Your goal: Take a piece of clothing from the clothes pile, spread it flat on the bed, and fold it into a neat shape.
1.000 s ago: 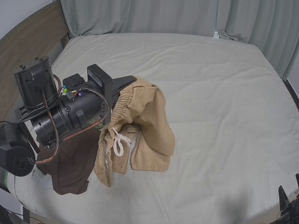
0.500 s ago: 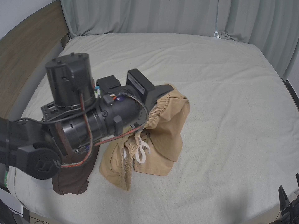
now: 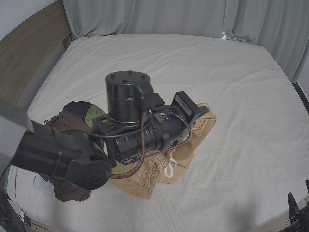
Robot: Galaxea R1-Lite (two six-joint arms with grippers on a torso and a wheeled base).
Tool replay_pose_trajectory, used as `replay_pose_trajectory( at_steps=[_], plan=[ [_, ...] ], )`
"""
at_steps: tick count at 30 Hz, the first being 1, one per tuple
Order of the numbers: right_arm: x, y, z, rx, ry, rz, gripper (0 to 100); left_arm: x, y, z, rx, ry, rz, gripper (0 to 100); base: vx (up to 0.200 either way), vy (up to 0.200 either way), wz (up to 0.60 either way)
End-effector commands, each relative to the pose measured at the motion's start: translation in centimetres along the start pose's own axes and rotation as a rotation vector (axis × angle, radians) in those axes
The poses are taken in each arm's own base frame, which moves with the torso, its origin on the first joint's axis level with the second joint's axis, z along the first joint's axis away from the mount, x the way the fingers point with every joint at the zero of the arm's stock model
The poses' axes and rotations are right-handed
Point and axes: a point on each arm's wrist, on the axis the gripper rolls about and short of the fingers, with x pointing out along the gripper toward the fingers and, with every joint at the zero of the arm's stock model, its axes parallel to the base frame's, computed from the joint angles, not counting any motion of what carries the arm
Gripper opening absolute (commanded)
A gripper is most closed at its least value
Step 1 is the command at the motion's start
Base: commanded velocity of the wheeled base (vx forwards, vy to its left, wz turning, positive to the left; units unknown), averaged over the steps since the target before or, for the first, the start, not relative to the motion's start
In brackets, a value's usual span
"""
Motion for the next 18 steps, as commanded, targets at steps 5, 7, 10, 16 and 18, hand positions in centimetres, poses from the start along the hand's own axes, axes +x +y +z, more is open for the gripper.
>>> replay_pose_trajectory(
  at_steps=[5, 7, 10, 16, 18],
  plan=[
    [0.0, 0.0, -0.5, 0.0, 0.001, 0.002, 100, 3.2, 0.5, -2.1, 0.0, 0.067, -0.013, 0, 0.0, 0.0, 0.0],
    [0.0, 0.0, -0.5, 0.0, 0.001, 0.002, 100, 3.4, -0.4, -2.2, 0.004, 0.071, -0.044, 0, 0.0, 0.0, 0.0],
    [0.0, 0.0, -0.5, 0.0, 0.001, 0.002, 100, 3.6, -2.0, -2.3, 0.004, 0.082, -0.078, 0, 0.0, 0.0, 0.0],
    [0.0, 0.0, -0.5, 0.0, 0.001, 0.002, 100, 3.6, -5.6, -3.2, -0.018, 0.11, -0.148, 0, 0.0, 0.0, 0.0],
    [0.0, 0.0, -0.5, 0.0, 0.001, 0.002, 100, 3.2, -6.9, -3.0, -0.029, 0.107, -0.177, 0, 0.0, 0.0, 0.0]
  ],
)
